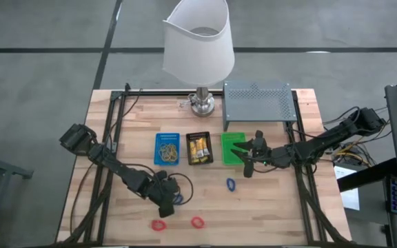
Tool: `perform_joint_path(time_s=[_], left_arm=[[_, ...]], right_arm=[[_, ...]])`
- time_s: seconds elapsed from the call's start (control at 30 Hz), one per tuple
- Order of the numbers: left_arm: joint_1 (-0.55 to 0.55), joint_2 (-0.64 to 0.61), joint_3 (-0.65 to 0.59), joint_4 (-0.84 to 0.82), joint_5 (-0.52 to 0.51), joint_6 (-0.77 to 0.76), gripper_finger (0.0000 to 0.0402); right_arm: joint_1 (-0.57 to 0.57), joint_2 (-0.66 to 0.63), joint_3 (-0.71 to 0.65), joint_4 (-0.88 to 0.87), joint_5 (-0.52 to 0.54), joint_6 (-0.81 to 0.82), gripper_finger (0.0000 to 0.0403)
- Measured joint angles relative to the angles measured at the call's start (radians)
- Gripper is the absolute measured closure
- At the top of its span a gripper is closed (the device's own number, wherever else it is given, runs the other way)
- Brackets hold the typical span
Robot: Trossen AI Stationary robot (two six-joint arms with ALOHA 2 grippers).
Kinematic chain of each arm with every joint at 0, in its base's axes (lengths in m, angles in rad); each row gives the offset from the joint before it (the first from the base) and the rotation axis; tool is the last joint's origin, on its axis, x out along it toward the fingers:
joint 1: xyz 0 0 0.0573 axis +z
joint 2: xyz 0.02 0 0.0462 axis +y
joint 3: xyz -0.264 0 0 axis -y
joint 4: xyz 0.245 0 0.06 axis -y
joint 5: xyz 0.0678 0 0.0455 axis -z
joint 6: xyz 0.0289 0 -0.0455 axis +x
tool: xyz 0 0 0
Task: Pick & Place Office Desk Supplies
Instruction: Put the blue spring keychain into the green bin
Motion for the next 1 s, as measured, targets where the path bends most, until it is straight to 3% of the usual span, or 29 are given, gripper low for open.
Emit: perform_joint_path(time_s=[0.47, 1.0], left_arm=[[0.001, 0.0, 0.076, -0.009, -0.004, 0.001, 0.0379], [0.07, 0.0, 0.336, -0.15, -0.109, 0.001, 0.0378]], right_arm=[[0.0, 0.0, 0.0, 0.0, 0.0, 0.0, 0.0268], [-0.001, 0.0, 0.0, 0.0, 0.0, 0.0, 0.0268]])
